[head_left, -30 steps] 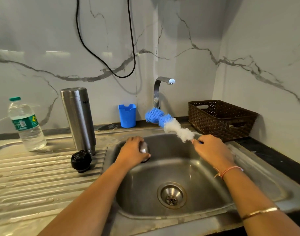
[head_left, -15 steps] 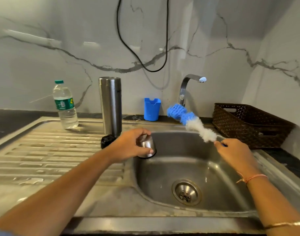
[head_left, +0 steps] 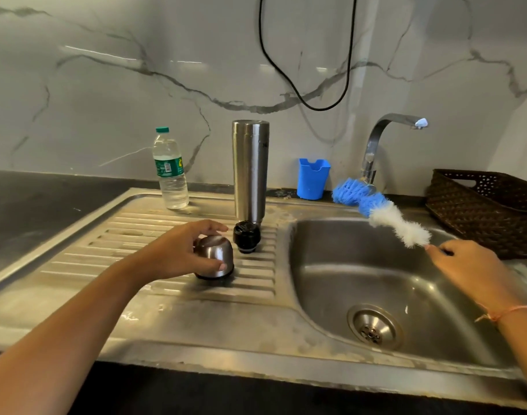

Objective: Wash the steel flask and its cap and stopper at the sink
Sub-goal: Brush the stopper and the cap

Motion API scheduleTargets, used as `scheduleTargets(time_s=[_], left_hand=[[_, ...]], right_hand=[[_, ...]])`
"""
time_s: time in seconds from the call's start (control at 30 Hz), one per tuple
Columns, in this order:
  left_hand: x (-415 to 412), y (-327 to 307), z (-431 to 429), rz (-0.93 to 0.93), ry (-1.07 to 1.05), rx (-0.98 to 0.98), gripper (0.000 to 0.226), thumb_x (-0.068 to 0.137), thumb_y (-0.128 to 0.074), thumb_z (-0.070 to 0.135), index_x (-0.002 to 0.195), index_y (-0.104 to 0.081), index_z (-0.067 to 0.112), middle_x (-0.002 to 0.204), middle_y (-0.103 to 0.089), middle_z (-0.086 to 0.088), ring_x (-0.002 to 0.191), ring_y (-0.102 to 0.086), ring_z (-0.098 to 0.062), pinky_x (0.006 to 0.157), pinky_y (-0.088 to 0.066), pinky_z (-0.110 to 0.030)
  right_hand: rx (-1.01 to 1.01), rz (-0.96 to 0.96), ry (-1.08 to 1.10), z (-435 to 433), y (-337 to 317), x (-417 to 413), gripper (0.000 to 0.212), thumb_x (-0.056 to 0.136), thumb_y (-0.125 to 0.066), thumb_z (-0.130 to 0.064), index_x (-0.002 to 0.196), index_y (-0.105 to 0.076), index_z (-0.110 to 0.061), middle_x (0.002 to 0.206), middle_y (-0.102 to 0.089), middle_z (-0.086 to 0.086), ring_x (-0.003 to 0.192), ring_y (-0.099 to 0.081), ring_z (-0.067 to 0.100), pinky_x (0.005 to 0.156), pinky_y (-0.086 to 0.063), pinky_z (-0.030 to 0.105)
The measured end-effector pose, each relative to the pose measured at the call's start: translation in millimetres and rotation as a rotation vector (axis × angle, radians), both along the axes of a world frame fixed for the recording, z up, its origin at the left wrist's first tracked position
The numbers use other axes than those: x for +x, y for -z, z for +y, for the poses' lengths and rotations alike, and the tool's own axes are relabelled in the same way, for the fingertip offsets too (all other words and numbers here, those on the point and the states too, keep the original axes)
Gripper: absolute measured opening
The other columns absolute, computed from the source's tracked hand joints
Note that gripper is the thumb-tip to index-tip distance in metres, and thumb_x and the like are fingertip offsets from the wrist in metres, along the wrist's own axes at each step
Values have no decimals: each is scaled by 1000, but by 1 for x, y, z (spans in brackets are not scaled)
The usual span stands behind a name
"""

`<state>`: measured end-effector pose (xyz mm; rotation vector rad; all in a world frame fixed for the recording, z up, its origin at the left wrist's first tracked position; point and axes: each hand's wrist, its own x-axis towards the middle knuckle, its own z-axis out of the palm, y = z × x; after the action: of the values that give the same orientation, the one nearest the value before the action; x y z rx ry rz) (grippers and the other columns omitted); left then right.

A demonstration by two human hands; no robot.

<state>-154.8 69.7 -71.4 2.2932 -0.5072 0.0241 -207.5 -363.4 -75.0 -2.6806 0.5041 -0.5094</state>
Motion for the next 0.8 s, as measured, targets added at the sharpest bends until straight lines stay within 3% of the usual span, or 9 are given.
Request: scheduleTargets(time_s=[0.13, 0.3, 0.43, 0.5, 0.57, 0.67, 0.8], left_hand=[[2, 9, -10, -24, 26, 46, 69, 67, -85, 28, 120, -42, 41, 109, -55, 17, 96, -58, -2, 83, -49, -18], [0, 11, -17, -53, 26, 58, 71, 65, -86, 31, 118, -39, 40, 109, -53, 20, 96, -58, -4, 83, -49, -21], [-3, 13, -21, -39, 44, 53, 77, 48, -81, 54, 111, -37, 50, 114, -53, 18, 104, -57, -6, 88, -50, -28], [-3, 14, -22, -48, 50, 58, 86, 48, -82, 51, 119, -33, 48, 118, -51, 16, 108, -55, -8, 89, -50, -28], [-3, 16, -22, -56, 58, 60, 105, 48, -89, 49, 134, -30, 40, 123, -48, 13, 111, -52, -9, 86, -49, -24], [-3, 15, -21, -43, 66, 56, 126, 32, -77, 74, 141, -24, 40, 127, -41, 14, 115, -45, -4, 82, -41, -14], [0, 15, -19, -90, 9, -70, 119, 33, -63, 90, 136, -25, 45, 127, -45, 11, 116, -45, -6, 91, -40, -24]], right_hand=[[-19, -8, 18, 0, 1, 0, 40, 94, -52, -33, 69, -62, -4, 63, -58, 14, 62, -54, 28, 62, -46, 36], [-24, -27, 24, 0, 0, -1, 39, 93, -52, -34, 73, -65, -2, 66, -60, 14, 64, -54, 28, 66, -50, 39], [-14, -26, 17, 3, 0, -2, 39, 93, -52, -34, 73, -64, -2, 66, -60, 16, 64, -55, 30, 66, -50, 40], [-12, -26, 13, 4, 1, -3, 39, 93, -53, -34, 75, -65, -2, 67, -60, 16, 66, -55, 31, 66, -49, 38], [-10, -26, 15, 5, 0, -3, 39, 93, -53, -35, 77, -65, -2, 69, -60, 17, 68, -55, 32, 67, -48, 38], [-13, -24, 24, 5, 1, -2, 40, 93, -52, -36, 76, -64, -2, 69, -60, 16, 67, -55, 31, 69, -50, 39], [2, -35, 32, 6, 2, 0, 39, 93, -52, -36, 76, -64, -3, 69, -60, 16, 67, -55, 31, 67, -48, 38]])
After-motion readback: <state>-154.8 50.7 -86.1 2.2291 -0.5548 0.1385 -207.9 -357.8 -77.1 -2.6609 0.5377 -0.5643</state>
